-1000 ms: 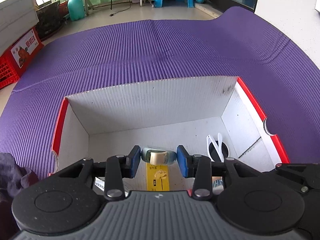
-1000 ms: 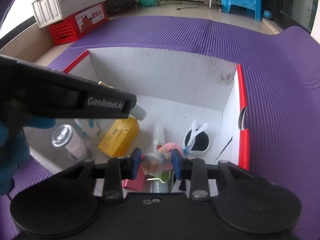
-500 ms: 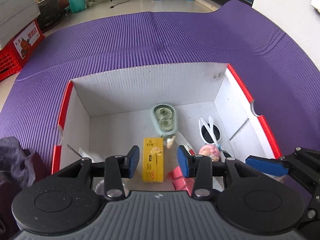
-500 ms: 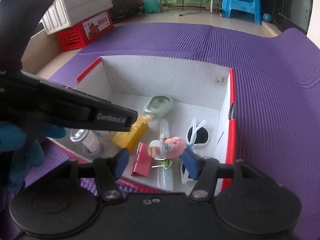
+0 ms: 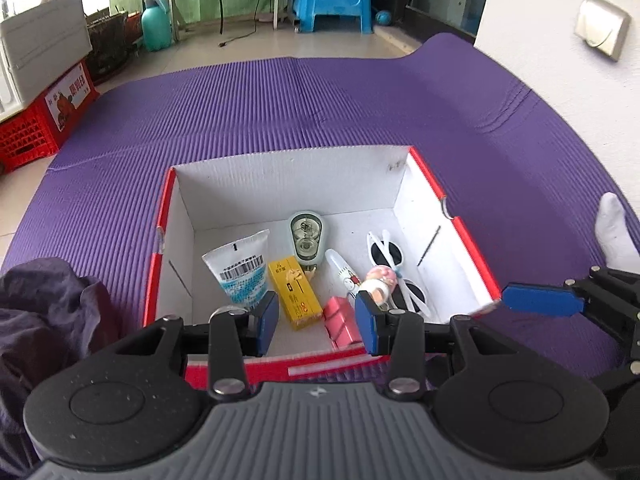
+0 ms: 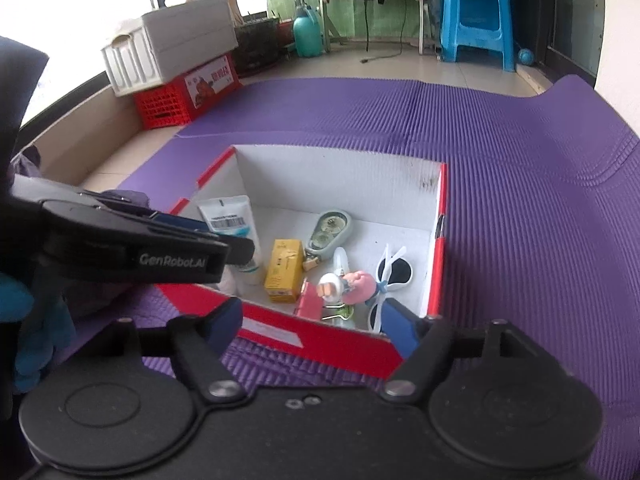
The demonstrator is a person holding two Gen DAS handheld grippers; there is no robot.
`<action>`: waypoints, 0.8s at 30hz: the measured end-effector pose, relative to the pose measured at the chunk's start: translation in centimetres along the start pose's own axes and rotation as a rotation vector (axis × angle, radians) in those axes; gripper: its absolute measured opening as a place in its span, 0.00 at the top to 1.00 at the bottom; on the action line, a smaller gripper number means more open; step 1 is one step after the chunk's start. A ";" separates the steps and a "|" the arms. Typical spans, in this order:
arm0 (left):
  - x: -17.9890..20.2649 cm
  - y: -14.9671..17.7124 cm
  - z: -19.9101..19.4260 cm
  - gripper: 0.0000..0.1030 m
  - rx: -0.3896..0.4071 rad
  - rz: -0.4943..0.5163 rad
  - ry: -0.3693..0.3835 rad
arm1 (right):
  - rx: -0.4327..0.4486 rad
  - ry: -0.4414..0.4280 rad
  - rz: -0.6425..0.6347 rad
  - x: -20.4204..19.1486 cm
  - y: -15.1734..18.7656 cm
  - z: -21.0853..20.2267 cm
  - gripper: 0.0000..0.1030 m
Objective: Organize rigid objects
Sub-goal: 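Lift both tools out of the box and back toward the remaining items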
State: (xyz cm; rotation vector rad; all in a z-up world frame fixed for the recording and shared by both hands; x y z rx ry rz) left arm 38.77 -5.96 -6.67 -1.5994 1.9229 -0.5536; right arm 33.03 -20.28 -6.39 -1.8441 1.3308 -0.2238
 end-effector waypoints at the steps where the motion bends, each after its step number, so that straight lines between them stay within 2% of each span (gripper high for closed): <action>1: -0.1 0.2 -0.6 0.61 0.006 -0.002 0.002 | 0.007 0.002 -0.003 -0.3 0.1 -0.4 0.24; 4: -0.6 0.7 -2.0 0.58 0.020 -0.018 0.002 | 0.026 -0.004 -0.004 -1.0 0.4 -1.5 0.21; 6: -1.1 1.1 -3.0 0.45 0.031 -0.040 0.010 | 0.036 -0.009 -0.010 -1.4 0.7 -2.3 0.20; 7: -1.3 1.2 -3.7 0.44 0.043 -0.047 0.012 | 0.041 -0.012 -0.014 -1.6 0.9 -2.8 0.19; 20: -2.0 4.4 -9.8 0.43 0.118 -0.065 -0.002 | 0.135 -0.045 -0.026 -3.9 2.5 -8.2 0.06; 24: -2.0 5.6 -11.5 0.28 0.146 -0.073 -0.004 | 0.159 -0.058 -0.019 -4.4 3.1 -9.3 0.04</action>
Point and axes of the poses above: each gripper's, at about its wrist camera, not at the fingertips, and z roughly the way its jaws point, x to its right, y to its underside, the point moved 1 cm from there along z, roughly the way its jaws point, and after that the axes turned 15 degrees about -y, right-handed, at the moved point
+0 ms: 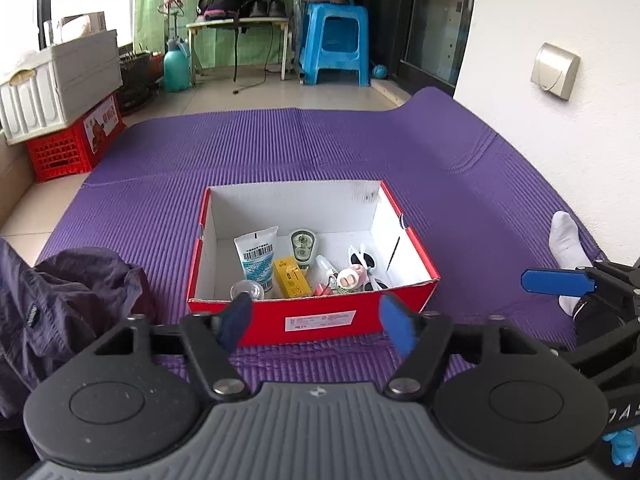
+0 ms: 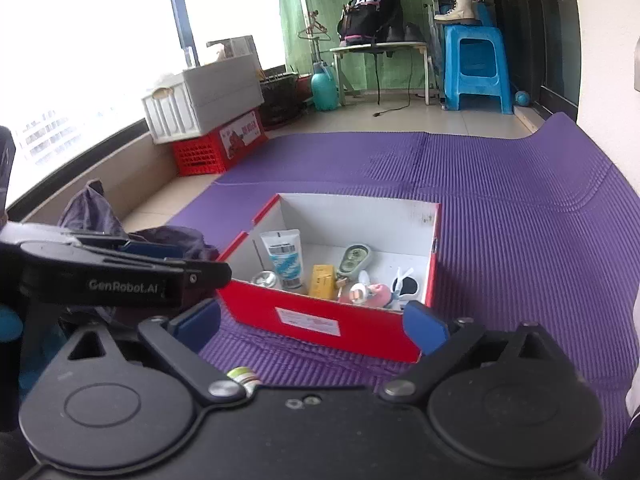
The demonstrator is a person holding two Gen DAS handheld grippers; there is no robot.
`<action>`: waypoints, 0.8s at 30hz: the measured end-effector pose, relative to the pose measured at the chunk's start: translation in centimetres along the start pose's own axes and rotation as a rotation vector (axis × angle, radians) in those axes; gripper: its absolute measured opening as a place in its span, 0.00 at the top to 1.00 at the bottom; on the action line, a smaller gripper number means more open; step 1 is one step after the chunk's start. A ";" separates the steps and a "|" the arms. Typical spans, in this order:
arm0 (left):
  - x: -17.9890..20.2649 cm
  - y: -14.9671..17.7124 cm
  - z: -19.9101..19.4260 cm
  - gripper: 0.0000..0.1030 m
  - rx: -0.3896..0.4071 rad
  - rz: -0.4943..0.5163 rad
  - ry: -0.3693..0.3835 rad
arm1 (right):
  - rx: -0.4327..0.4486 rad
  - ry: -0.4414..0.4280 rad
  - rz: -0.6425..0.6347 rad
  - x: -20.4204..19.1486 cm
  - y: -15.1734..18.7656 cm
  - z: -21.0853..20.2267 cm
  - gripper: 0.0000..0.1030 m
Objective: Organize rigid objects
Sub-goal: 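Lift both tools out of the box and back toward the remaining items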
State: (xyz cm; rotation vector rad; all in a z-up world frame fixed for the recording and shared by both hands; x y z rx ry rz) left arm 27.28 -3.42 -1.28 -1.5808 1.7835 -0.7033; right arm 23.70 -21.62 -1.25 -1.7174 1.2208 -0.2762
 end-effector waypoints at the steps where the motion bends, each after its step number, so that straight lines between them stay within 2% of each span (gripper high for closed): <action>1: 0.0 0.2 -0.4 0.28 0.005 0.003 0.000 | 0.007 -0.003 0.003 -0.1 0.1 -0.3 0.03; 11: -0.6 2.1 -3.3 0.14 0.037 0.004 -0.037 | 0.026 -0.028 -0.003 -1.9 1.5 -2.1 0.00; 15: -1.0 2.7 -4.1 0.00 0.051 -0.021 -0.040 | 0.036 -0.032 0.008 -2.0 1.8 -2.7 0.00; 24: -1.6 3.9 -5.8 0.00 0.062 -0.052 -0.046 | 0.046 -0.071 0.020 -2.6 2.8 -3.4 0.00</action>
Point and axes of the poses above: each gripper's, at about its wrist camera, not at the fingertips, and z roughly the way its jaws point, x to its right, y to its underside, the point moved 1 cm from there along z, roughly the way its jaws point, and after that the axes turned 15 degrees about -y, right-handed, at the moved point
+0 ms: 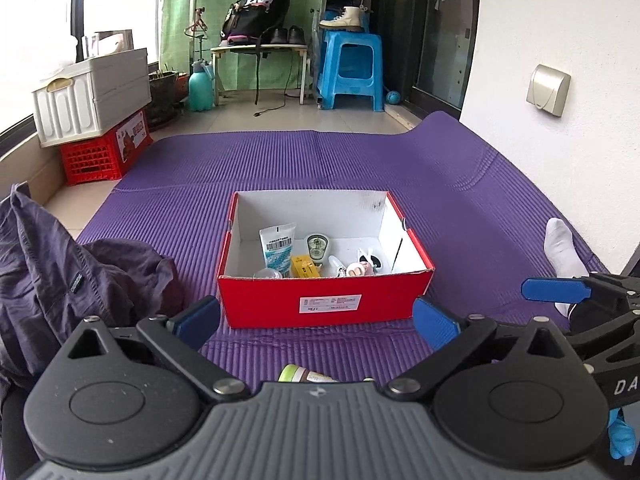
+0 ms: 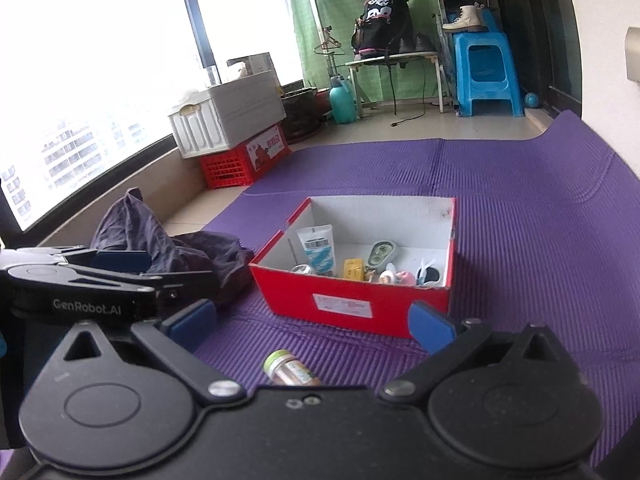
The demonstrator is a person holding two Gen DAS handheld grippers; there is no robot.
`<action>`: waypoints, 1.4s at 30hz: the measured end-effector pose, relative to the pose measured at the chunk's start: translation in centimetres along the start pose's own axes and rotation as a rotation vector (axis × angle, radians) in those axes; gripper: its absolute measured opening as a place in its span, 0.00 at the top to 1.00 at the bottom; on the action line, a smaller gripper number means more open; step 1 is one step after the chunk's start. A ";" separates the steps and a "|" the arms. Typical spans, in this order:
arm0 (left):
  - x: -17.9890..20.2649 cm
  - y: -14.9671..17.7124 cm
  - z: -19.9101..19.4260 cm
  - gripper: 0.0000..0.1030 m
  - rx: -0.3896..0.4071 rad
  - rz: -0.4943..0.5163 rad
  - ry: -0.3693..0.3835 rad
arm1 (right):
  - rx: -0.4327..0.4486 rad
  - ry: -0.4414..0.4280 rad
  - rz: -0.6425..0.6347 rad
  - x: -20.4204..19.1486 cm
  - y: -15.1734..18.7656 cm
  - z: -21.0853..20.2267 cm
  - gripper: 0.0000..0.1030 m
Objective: Organize rigid objects
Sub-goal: 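Lift both tools out of the box and back toward the remaining items, then grasp the teal pencil sharpener with left tool while right tool grasps the green highlighter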
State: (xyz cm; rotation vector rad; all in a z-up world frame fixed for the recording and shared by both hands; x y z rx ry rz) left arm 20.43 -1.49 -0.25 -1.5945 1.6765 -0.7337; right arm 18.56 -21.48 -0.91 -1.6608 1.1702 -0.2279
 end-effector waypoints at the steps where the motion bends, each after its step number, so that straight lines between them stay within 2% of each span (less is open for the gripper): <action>1: -0.2 0.2 -0.1 0.00 -0.003 -0.012 0.001 | -0.002 0.004 -0.002 -0.1 0.1 0.0 0.00; 8: -1.3 2.4 -0.4 0.00 -0.031 -0.028 -0.035 | -0.057 0.031 -0.052 -0.4 1.0 0.8 0.00; 14: -1.6 5.8 1.6 0.00 -0.140 -0.033 -0.054 | -0.111 0.052 -0.023 0.2 2.4 2.5 0.00; 21: -1.3 9.7 4.8 0.00 -0.309 -0.062 -0.054 | -0.177 0.082 0.020 1.2 4.2 4.9 0.01; 27: -0.5 11.8 7.0 0.00 -0.385 -0.047 -0.071 | -0.247 0.117 0.065 2.3 6.1 7.3 0.10; 38: 0.8 14.6 9.4 0.00 -0.455 0.002 -0.058 | -0.384 0.146 0.109 4.0 9.2 11.8 0.21; 42: 1.0 15.0 9.8 0.00 -0.440 0.010 -0.064 | -0.413 0.146 0.111 4.2 9.6 13.1 0.26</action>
Point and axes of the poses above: each gripper's, at about its wrist camera, not at the fingertips, and z roughly the way its jaws point, x to its right, y to its underside, the point moved 1 cm from there along z, roughly the way its jaws point, and after that the axes turned 15 degrees about -y, right-handed, at the moved point
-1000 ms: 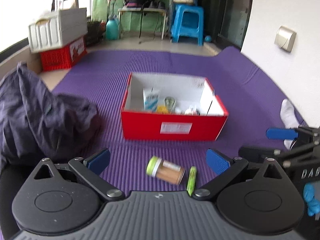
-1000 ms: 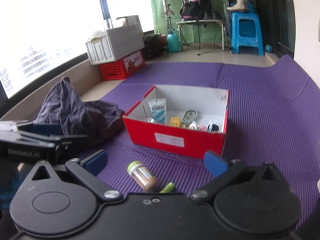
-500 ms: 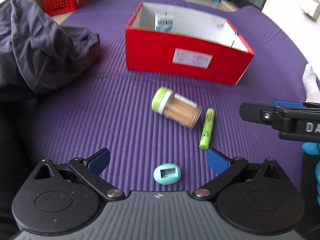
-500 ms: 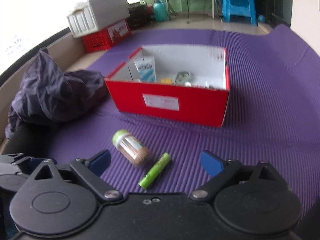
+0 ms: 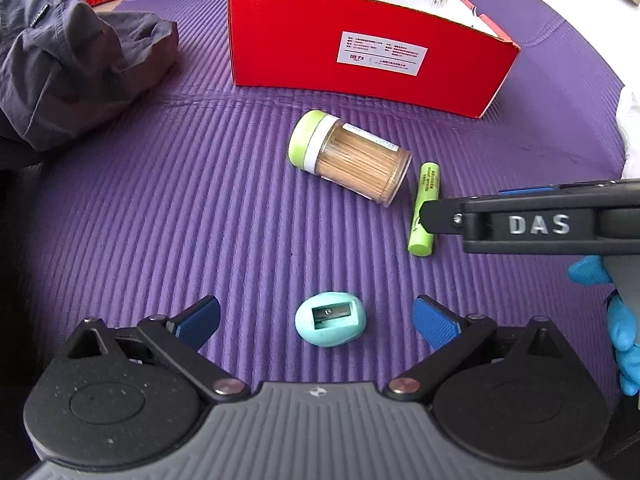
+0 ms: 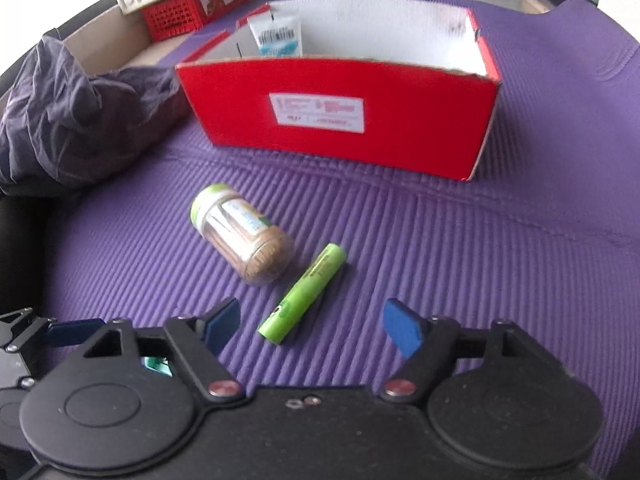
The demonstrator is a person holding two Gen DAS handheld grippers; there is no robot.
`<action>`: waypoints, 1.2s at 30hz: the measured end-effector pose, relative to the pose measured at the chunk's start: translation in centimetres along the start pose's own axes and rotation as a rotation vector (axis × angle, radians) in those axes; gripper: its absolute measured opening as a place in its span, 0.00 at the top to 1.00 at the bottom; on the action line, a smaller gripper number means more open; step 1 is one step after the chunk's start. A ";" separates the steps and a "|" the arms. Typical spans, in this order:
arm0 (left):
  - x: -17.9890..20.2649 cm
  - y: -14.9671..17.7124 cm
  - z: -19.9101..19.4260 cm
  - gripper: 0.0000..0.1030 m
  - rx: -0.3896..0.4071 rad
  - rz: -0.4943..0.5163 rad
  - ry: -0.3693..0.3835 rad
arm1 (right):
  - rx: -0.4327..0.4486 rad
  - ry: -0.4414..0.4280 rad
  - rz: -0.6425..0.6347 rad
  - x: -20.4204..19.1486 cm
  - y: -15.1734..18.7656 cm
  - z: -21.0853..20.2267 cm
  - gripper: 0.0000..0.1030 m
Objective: Organize rigid objects
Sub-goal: 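Grasp the teal pencil sharpener with left tool while right tool grasps the green highlighter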
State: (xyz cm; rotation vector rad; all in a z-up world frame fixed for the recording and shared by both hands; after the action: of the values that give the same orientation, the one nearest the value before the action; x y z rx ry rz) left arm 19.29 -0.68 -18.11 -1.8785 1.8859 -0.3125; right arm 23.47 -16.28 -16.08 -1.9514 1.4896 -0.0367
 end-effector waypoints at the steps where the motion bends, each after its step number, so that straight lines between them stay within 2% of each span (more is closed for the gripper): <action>1: 0.1 0.0 0.1 0.00 0.005 0.006 -0.006 | -0.006 0.001 0.000 0.0 0.0 0.3 0.29; 10: 1.3 0.4 0.4 0.00 0.057 0.048 -0.087 | -0.055 0.026 0.006 -0.2 -0.4 3.2 0.50; 16: 1.8 0.7 0.6 0.02 0.065 0.059 -0.089 | -0.065 0.068 -0.038 -0.9 -0.4 3.8 0.56; 17: 1.9 0.7 0.5 0.06 0.071 0.064 -0.090 | -0.065 0.078 -0.043 -0.9 -0.5 3.9 0.58; 19: 2.0 0.8 0.3 0.24 0.068 0.075 -0.080 | -0.064 0.086 -0.042 -1.0 -0.5 3.9 0.60; 21: 2.1 0.9 0.2 0.35 0.062 0.083 -0.074 | -0.063 0.092 -0.039 -0.8 -0.5 3.9 0.63; 26: 2.1 0.8 -0.1 0.45 0.059 0.082 -0.062 | -0.062 0.097 -0.032 -0.5 -0.4 3.6 0.75; 31: 2.3 1.0 -0.2 0.62 0.068 0.094 -0.058 | -0.061 0.086 -0.017 0.0 -0.4 3.2 0.84; 36: 2.0 1.1 -0.3 0.62 0.065 0.082 -0.048 | -0.049 0.065 0.002 0.2 -0.1 2.8 0.86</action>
State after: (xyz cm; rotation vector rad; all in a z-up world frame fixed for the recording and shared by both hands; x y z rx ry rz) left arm 18.23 -2.69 -18.75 -1.7461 1.8919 -0.2966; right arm 24.82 -15.09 -18.29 -2.0049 1.5475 -0.0638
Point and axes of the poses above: each gripper's, at about its wrist camera, not at the fingertips, and z roughly the way its jaws point, x to its right, y to its underside, the point moved 1 cm from there along z, roughly the way its jaws point, and after that the axes turned 15 degrees about -y, right-handed, at the moved point
